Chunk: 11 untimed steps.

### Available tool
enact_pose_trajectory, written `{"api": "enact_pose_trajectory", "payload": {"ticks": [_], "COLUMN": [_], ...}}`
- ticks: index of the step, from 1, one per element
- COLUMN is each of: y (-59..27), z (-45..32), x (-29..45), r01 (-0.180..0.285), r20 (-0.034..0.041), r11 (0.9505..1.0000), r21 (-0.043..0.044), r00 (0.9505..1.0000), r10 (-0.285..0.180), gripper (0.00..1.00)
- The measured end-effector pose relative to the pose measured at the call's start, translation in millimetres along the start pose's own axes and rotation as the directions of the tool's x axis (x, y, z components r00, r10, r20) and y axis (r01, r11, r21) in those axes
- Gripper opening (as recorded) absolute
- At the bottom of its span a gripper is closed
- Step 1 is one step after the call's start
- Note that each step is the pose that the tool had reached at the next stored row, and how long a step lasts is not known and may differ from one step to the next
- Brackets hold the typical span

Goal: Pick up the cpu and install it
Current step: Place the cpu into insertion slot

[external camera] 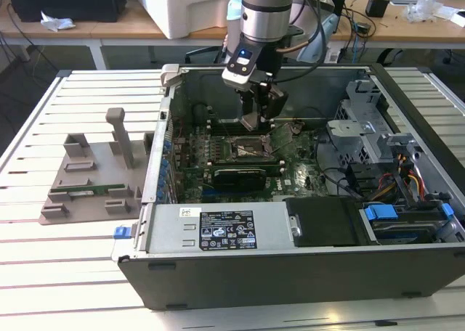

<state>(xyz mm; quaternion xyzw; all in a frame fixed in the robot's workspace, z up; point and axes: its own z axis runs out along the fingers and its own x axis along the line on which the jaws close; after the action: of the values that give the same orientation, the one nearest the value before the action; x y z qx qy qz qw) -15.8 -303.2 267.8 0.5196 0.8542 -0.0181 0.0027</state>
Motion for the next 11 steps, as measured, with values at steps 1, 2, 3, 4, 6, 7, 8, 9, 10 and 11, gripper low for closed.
{"api": "enact_pose_trajectory", "payload": {"ticks": [1,2,3,4,6,7,8,9,10,11], "y": [0.0,0.0,0.0,0.0,0.0,0.0,0.0,0.0,0.0,0.0], "z": [0.0,0.0,0.0,0.0,0.1,0.1,0.1,0.1,0.1,0.1], "x": [0.0,0.0,0.0,0.0,0.0,0.0,0.0,0.0,0.0,0.0], "r01": [-0.006,-0.011,-0.021,-0.026,-0.039,-0.044,-0.049,-0.054,-0.059,-0.064], "r20": [-0.0001,-0.0002,-0.0004,-0.0004,-0.0006,-0.0007,-0.0007,-0.0008,-0.0008,-0.0008], "r11": [1.0,0.9999,0.9998,0.9997,0.9992,0.999,0.9988,0.9985,0.9982,0.9979], "r21": [0.0002,0.0003,0.0006,0.0008,0.0012,0.0014,0.0015,0.0017,0.0018,0.002], "r00": [1.0,0.9999,0.9998,0.9997,0.9992,0.999,0.9988,0.9985,0.9982,0.9979], "r10": [0.006,0.011,0.021,0.026,0.039,0.044,0.049,0.054,0.059,0.064], "gripper": [0.55,0.55,0.55,0.55,0.55,0.55,0.55,0.55,0.55,0.55]}}
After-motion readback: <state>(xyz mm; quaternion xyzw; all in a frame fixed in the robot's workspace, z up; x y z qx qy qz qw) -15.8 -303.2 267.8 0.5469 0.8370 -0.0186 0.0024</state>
